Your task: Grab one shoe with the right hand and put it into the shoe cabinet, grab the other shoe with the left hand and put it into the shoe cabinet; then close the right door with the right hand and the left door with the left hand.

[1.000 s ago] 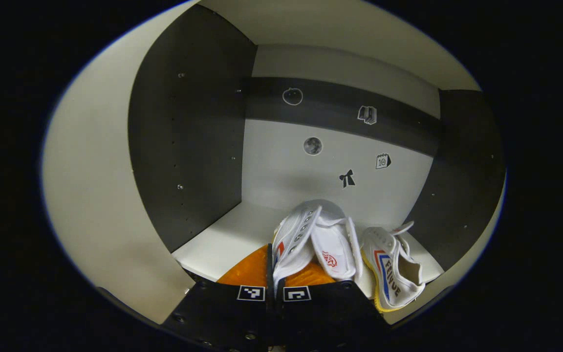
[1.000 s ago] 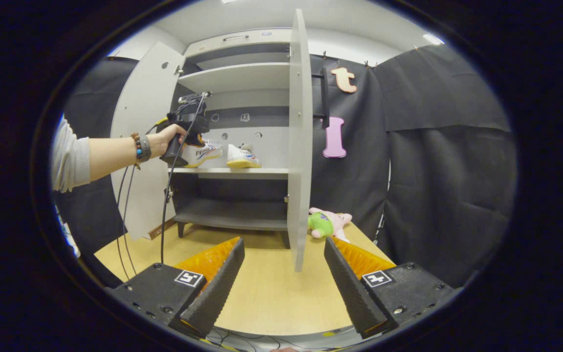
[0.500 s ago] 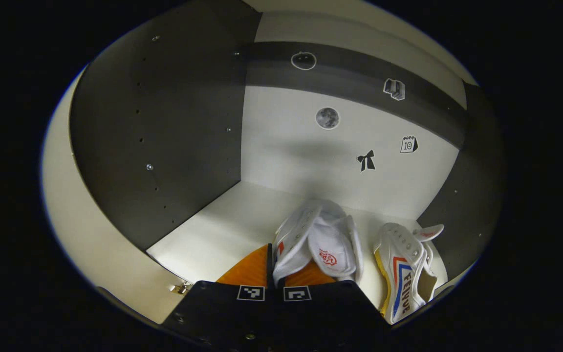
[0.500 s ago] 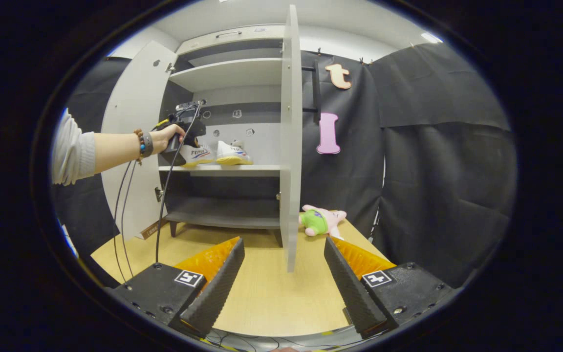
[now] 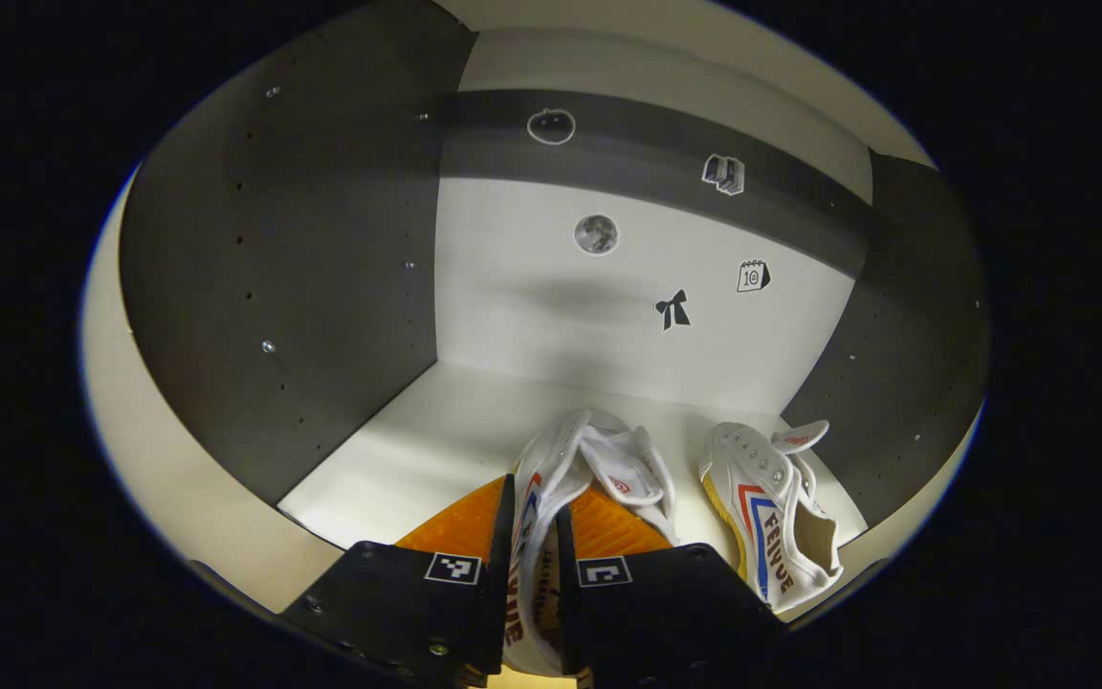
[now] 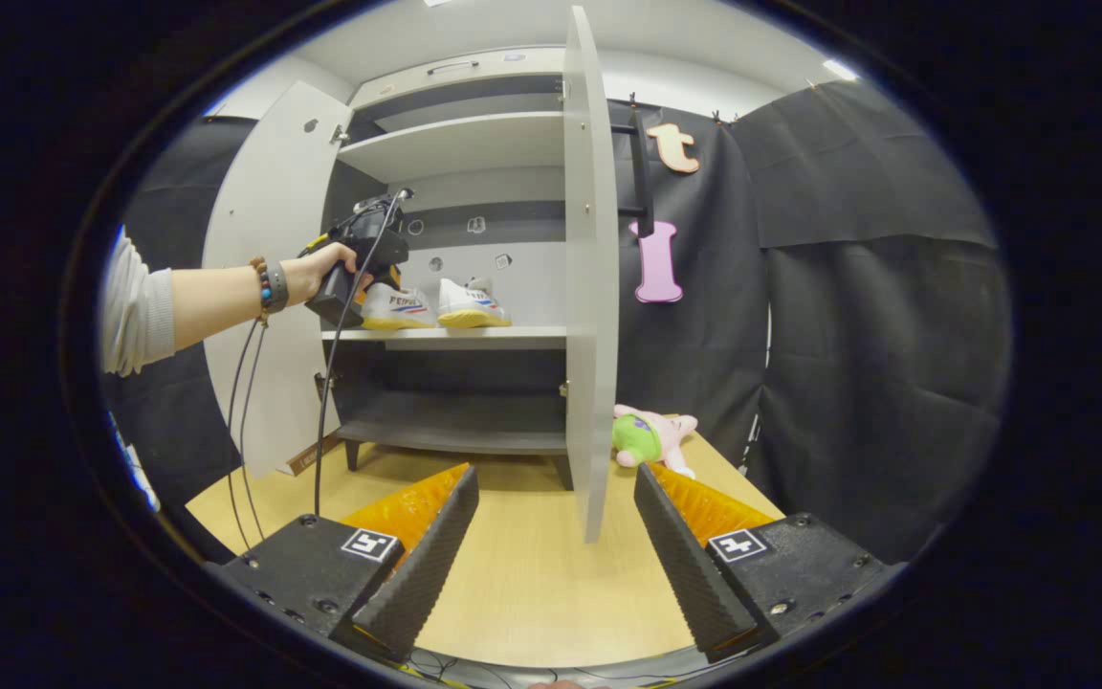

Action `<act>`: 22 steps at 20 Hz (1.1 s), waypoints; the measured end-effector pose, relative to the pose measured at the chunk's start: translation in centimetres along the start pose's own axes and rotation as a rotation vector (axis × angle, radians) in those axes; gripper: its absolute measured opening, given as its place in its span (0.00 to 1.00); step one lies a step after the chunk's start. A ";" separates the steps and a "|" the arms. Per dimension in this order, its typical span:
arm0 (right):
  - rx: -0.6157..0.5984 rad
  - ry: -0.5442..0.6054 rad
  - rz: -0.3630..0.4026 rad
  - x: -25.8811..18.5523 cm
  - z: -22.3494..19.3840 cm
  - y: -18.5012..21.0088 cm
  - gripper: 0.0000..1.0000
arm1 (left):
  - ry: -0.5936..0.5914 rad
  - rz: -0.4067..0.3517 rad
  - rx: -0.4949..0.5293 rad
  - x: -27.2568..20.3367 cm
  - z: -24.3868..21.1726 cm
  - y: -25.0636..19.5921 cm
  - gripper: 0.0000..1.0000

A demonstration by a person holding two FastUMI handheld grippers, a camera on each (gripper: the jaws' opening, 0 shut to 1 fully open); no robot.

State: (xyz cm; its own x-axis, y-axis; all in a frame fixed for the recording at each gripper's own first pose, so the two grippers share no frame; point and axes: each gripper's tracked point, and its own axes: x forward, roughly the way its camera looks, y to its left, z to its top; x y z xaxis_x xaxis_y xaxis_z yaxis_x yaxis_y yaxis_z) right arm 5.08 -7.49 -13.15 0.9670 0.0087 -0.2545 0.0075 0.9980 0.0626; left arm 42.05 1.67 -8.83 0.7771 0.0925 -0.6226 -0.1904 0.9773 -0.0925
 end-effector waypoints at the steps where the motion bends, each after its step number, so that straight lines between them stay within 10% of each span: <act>1: 0.001 -0.001 0.005 0.0 0.0 0.2 1.00 | -0.009 -0.011 0.003 -0.5 0.1 -0.1 0.22; 16: -0.013 -0.058 0.070 -1.7 2.1 3.0 1.00 | -0.464 -0.179 0.104 -25.0 -3.4 2.3 0.25; 19: -0.020 -0.080 0.085 -2.4 3.2 3.9 1.00 | -0.530 -0.161 0.102 -30.0 -6.2 4.3 0.48; 20: -0.024 -0.083 0.092 -2.6 3.4 4.2 1.00 | -0.532 -0.171 0.102 -31.4 -7.2 4.5 0.32; 22: -0.030 -0.102 0.103 -3.3 4.1 4.9 1.00 | -0.530 -0.173 0.096 -34.0 -9.4 4.9 0.48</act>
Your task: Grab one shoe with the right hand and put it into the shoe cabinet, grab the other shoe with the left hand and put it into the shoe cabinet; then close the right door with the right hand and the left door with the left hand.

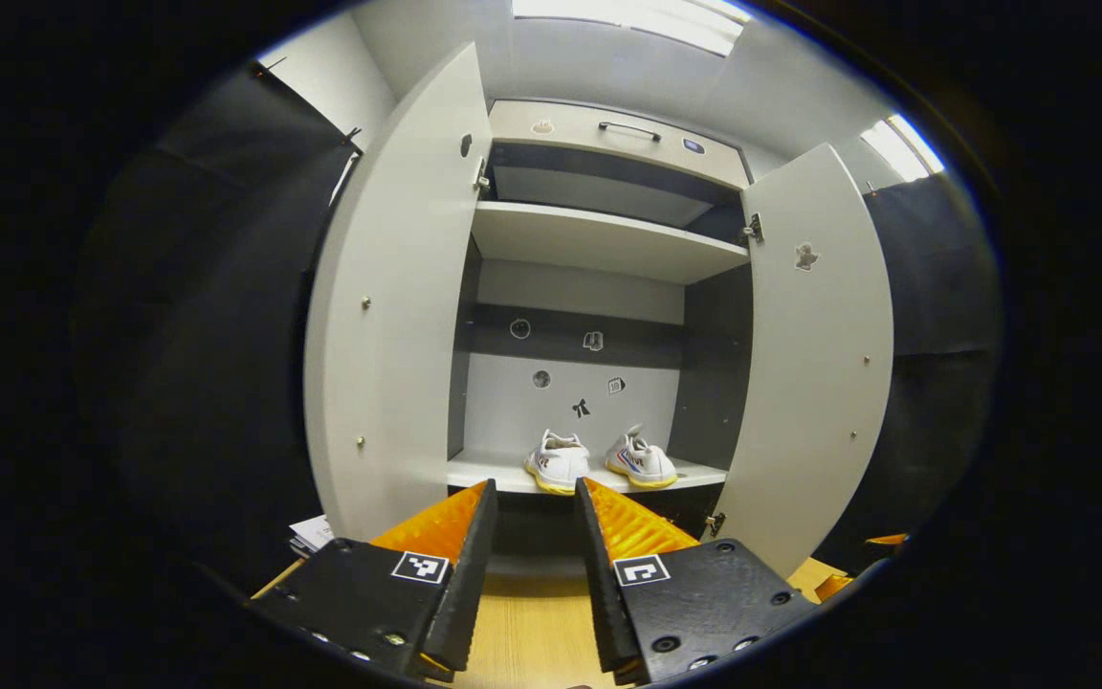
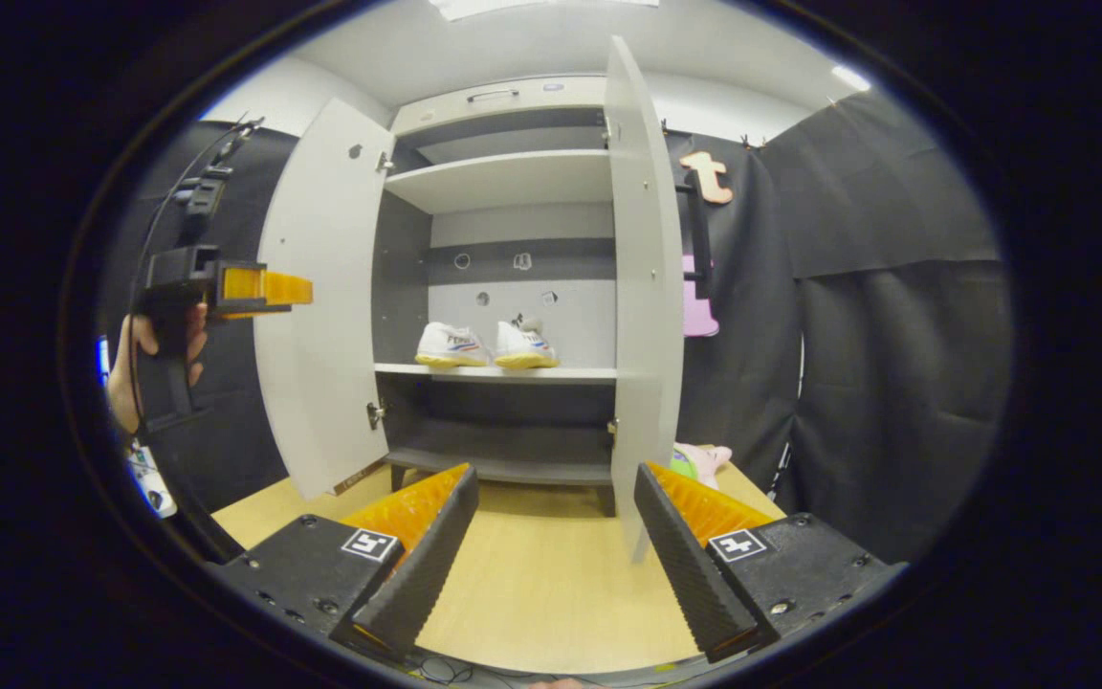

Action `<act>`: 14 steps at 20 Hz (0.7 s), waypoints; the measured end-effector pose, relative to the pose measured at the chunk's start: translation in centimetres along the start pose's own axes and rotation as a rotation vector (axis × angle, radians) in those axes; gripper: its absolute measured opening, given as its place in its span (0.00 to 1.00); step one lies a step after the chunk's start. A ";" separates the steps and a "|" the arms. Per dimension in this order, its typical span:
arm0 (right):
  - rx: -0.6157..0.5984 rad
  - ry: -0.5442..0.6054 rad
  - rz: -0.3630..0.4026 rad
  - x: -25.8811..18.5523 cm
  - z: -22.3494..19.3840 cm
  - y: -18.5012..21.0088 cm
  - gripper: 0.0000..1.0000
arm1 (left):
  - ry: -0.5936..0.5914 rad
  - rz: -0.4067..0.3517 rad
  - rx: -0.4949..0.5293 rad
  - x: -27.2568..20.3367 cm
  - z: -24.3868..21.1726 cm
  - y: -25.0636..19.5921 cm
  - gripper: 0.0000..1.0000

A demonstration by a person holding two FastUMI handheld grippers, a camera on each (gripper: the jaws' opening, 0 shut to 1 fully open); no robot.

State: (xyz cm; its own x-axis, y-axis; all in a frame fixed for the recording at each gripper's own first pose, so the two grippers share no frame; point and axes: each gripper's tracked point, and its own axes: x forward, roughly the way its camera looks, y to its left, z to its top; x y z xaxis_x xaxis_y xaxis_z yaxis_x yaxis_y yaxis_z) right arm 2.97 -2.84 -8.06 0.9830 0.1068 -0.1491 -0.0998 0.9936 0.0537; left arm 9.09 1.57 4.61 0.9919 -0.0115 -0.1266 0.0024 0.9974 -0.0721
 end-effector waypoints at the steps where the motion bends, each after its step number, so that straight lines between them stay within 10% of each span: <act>1: -0.007 -0.008 0.006 -0.3 0.4 0.4 1.00 | -0.002 0.002 0.001 -1.1 -0.4 0.1 0.39; 5: -0.025 -0.027 0.029 -1.4 1.4 1.7 1.00 | -0.015 0.003 0.075 -4.9 -1.9 -0.6 0.76; 14: 0.006 -0.085 -0.056 -1.9 5.9 -2.1 1.00 | -0.054 -0.045 0.061 -9.3 -5.8 -3.1 0.94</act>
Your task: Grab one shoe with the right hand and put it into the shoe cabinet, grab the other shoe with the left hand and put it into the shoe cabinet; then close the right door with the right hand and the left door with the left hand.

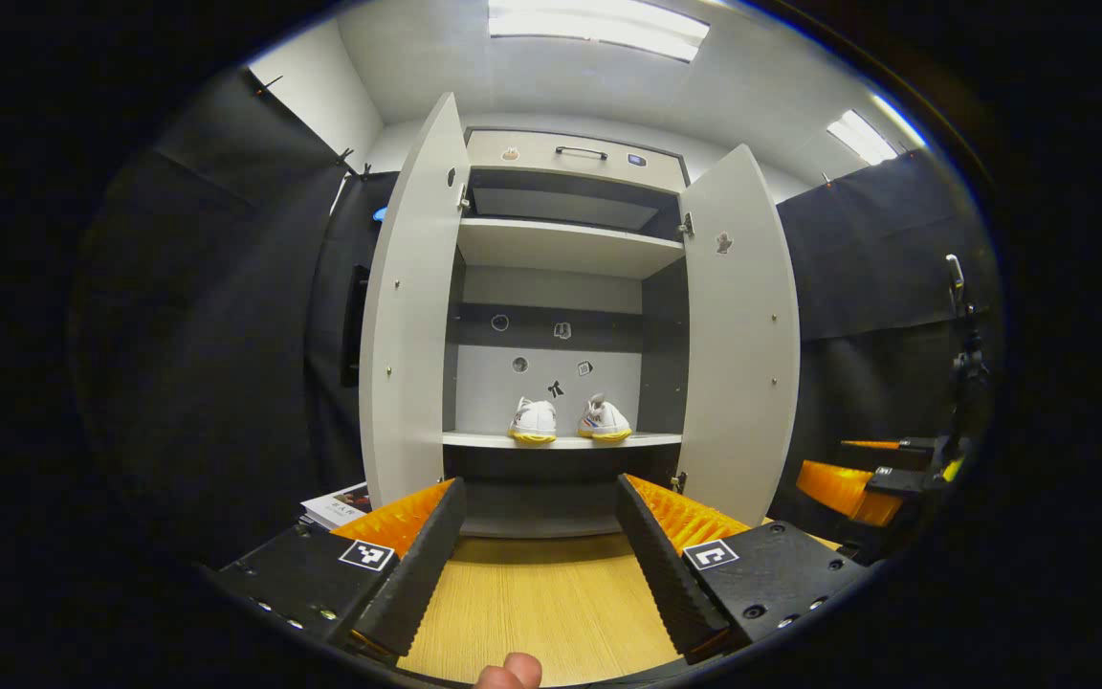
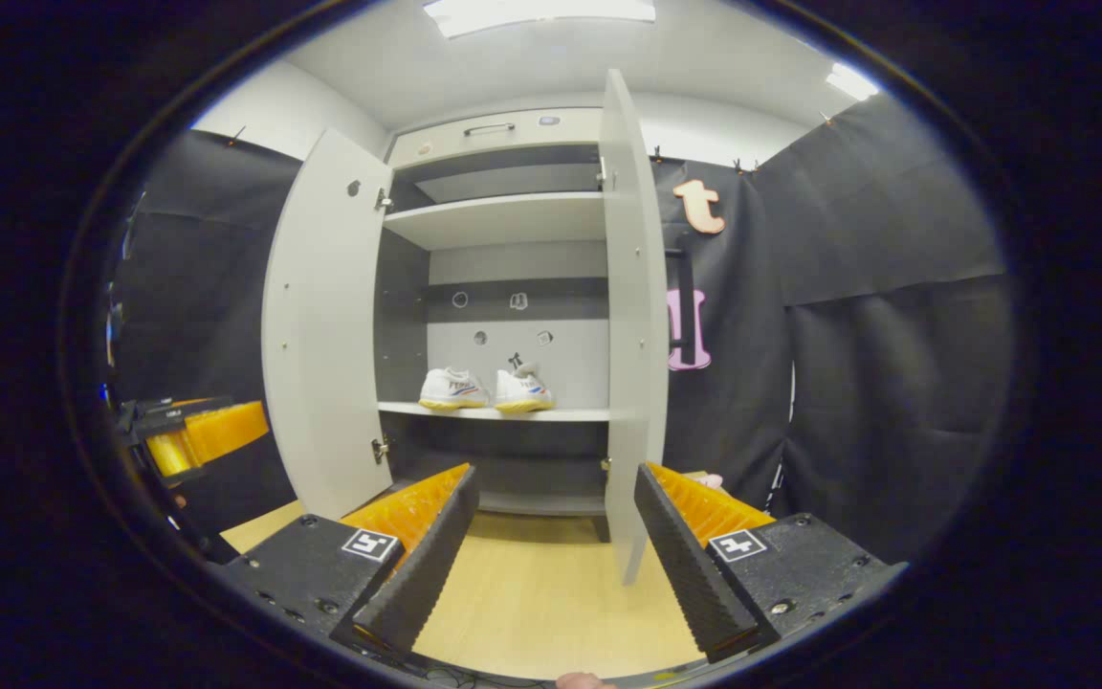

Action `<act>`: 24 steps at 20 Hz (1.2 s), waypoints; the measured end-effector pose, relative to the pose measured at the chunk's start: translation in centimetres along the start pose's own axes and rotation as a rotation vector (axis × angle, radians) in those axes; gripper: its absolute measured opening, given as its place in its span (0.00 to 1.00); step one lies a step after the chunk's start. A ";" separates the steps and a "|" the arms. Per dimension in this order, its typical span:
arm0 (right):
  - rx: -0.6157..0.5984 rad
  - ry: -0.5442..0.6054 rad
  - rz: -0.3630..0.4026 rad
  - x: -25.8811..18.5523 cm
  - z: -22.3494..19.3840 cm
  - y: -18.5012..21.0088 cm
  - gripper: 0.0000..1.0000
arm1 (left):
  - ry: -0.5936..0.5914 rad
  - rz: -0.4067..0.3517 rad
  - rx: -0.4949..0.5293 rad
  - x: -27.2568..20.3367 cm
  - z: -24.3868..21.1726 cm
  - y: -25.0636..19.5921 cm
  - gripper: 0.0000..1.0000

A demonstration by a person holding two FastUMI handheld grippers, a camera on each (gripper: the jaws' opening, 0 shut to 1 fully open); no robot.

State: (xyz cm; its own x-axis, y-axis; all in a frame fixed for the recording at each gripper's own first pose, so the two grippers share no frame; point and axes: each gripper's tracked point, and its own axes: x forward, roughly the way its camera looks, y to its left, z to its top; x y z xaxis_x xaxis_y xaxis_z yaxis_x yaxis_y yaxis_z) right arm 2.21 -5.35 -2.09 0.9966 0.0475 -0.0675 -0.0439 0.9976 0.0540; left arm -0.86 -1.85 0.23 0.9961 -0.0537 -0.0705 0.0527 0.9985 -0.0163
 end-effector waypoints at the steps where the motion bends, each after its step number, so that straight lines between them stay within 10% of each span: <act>1: -0.012 -0.015 -0.025 0.3 1.0 -1.4 1.00 | -0.006 -0.002 0.007 -0.2 -0.2 -0.1 0.94; 13: -0.011 -0.109 -0.271 9.3 12.1 -17.9 1.00 | 0.055 0.016 0.050 -1.2 -3.7 0.3 0.94; 24: 0.030 -0.102 -0.207 13.8 12.2 -16.1 0.92 | 0.075 0.045 0.069 -0.7 -4.4 0.5 0.94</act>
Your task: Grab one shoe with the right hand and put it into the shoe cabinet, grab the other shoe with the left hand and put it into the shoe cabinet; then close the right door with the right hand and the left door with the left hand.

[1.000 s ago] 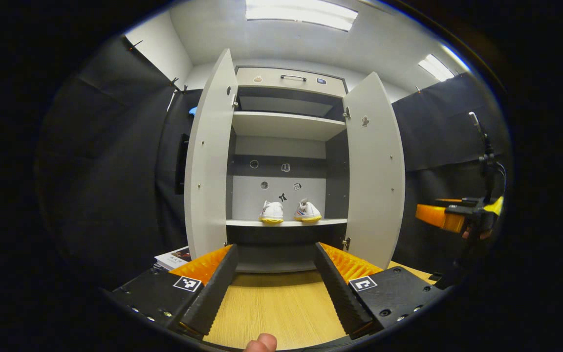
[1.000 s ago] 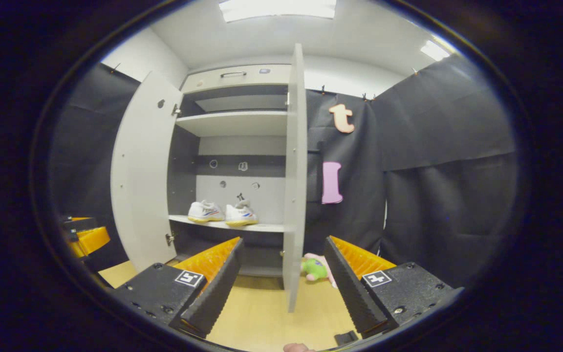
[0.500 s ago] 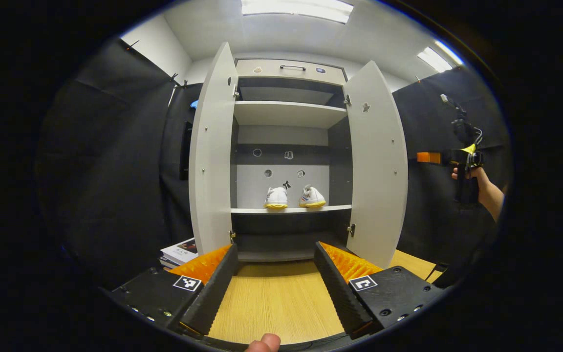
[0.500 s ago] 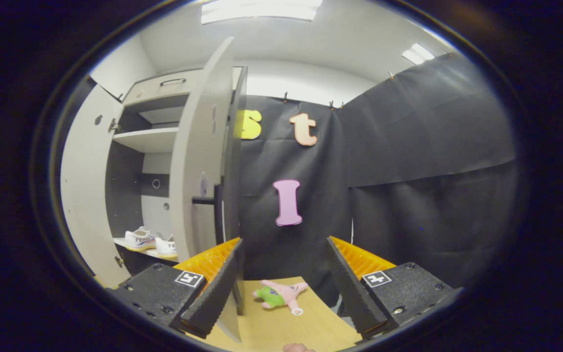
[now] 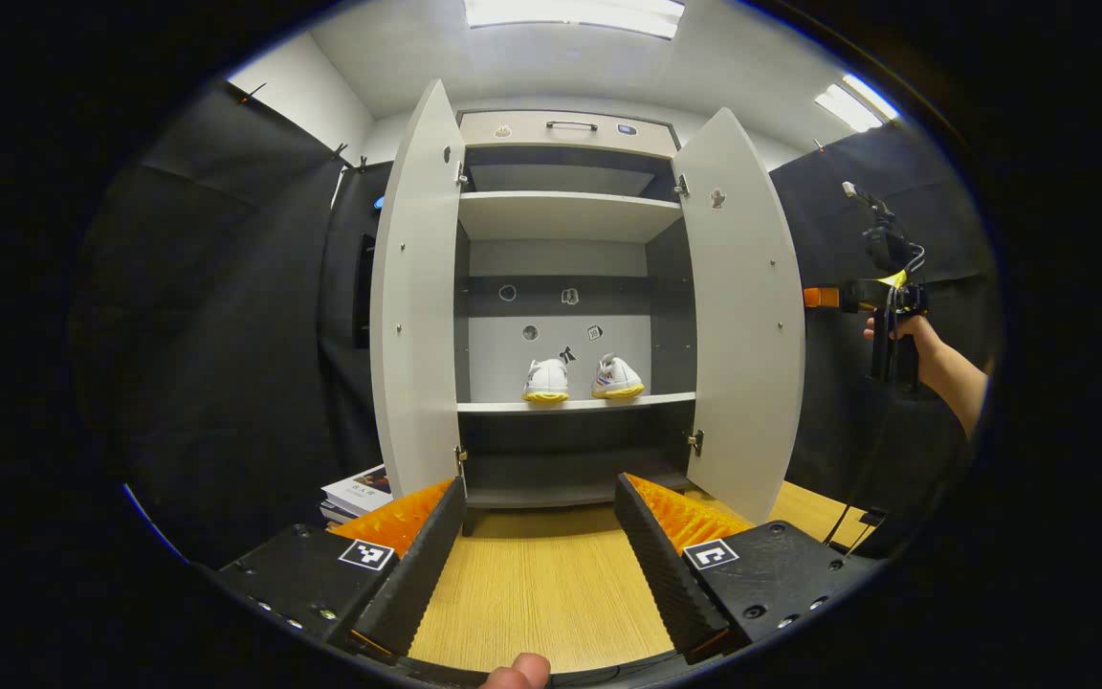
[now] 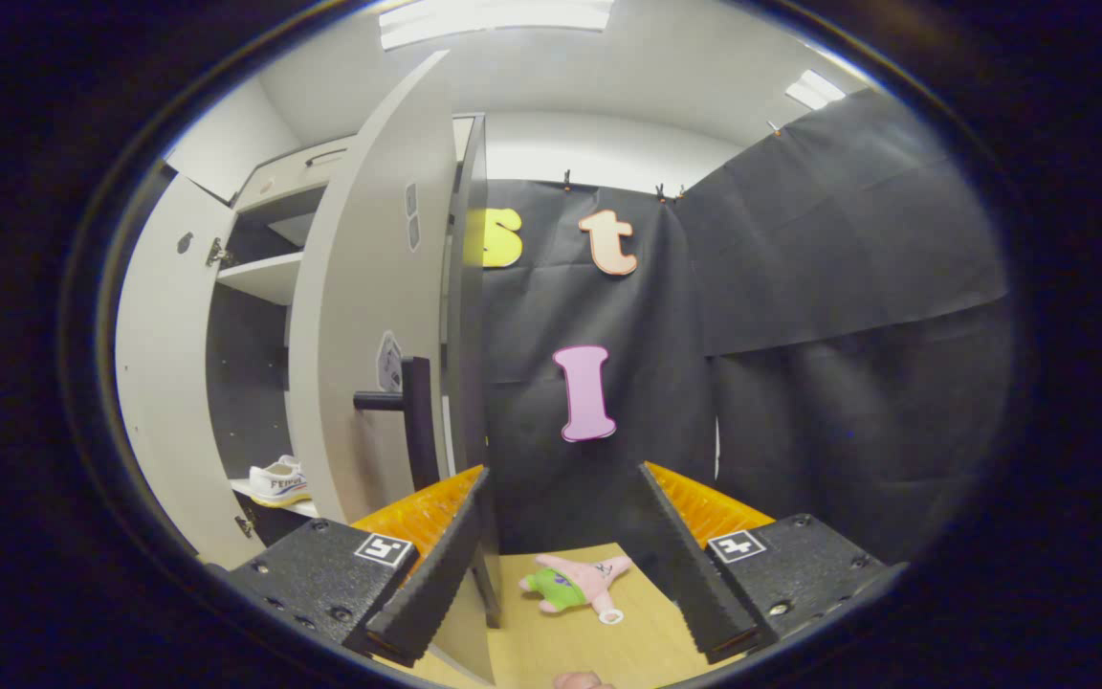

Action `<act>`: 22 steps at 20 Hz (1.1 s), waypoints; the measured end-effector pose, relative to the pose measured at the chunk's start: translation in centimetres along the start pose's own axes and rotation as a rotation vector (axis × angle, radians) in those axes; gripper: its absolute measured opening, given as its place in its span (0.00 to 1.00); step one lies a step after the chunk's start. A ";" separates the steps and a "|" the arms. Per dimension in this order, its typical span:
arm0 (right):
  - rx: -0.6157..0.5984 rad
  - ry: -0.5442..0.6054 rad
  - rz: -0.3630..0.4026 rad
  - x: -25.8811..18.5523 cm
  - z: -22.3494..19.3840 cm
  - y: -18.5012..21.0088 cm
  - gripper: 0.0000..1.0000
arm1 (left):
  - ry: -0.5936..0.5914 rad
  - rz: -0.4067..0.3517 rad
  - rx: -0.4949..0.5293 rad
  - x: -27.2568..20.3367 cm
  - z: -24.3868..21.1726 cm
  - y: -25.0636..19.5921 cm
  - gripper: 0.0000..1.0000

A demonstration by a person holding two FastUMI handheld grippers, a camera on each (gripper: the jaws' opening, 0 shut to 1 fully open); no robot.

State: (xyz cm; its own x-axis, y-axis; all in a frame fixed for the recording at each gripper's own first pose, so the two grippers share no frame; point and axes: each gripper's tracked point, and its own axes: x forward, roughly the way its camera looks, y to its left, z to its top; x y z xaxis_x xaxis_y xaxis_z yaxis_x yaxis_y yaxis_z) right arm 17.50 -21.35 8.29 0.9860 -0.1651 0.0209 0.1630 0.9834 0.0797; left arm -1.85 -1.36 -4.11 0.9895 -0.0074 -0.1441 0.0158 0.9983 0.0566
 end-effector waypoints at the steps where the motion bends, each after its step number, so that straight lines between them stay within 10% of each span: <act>1: -0.010 0.003 0.004 -0.1 -0.1 0.4 0.96 | -0.001 0.000 -0.001 0.0 0.1 -0.1 0.94; 22: -0.034 -0.019 0.248 -0.6 -0.8 16.1 0.98 | 0.018 0.081 -0.005 -0.7 -0.4 3.1 0.94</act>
State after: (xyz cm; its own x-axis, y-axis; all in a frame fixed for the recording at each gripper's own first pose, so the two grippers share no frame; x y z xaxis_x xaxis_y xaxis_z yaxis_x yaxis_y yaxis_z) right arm 19.59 -5.34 8.82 0.9952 0.0805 0.0548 -0.0826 0.9959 0.0364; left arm -2.57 1.78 -4.27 0.9848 0.0747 -0.1569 -0.0655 0.9958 0.0636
